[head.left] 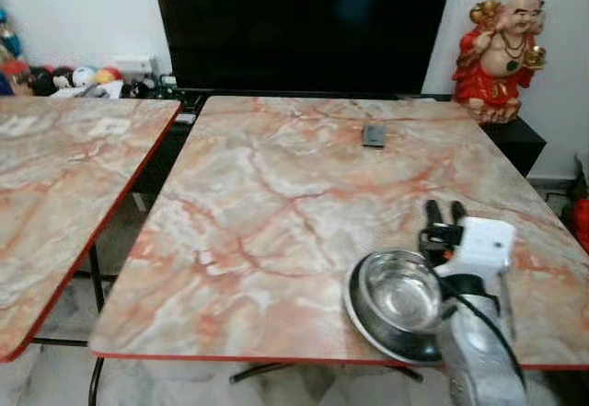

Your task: Setting the table

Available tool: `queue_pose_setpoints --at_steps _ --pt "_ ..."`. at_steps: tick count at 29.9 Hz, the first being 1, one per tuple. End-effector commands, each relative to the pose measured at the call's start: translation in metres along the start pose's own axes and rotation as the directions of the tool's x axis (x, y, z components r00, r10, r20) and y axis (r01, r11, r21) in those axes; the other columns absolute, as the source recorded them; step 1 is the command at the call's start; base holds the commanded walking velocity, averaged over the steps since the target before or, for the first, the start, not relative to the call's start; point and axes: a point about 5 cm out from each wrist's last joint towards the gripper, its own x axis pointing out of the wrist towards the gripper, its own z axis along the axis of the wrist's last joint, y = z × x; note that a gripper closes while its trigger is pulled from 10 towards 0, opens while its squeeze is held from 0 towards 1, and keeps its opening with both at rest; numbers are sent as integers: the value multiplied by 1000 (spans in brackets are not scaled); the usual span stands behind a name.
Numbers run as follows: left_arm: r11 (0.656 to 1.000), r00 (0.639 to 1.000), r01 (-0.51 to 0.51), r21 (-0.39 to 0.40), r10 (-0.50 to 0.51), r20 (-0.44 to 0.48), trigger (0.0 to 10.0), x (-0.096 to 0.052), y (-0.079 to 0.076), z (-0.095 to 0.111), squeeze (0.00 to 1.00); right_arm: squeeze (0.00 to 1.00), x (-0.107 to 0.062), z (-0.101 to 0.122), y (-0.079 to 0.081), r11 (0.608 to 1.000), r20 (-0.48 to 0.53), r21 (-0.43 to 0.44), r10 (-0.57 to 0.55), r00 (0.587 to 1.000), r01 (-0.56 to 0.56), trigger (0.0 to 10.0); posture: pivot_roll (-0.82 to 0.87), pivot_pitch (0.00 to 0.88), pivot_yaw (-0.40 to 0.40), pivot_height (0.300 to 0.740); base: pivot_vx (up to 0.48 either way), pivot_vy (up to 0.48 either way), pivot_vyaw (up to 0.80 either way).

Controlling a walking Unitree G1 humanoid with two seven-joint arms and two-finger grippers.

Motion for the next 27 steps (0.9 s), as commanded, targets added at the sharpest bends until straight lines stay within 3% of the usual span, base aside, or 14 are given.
queue_pose_setpoints --at_steps 1,20,27 --pt "1000 1000 13 0 -13 1 10000 1 -5 2 0 0 0 3 -9 999 12 -20 -26 1000 27 10000 -53 0 0 740 0 424 0" --pt "1000 1000 8 -7 -8 6 10000 1 -4 4 0 0 0 3 -5 1000 13 -15 -22 1000 23 10000 -46 0 0 740 0 423 0" --pt "1000 1000 7 -10 -7 5 10000 1 -4 4 0 0 0 2 -3 1000 9 -18 -16 1000 16 10000 -42 0 -2 740 -245 411 0"
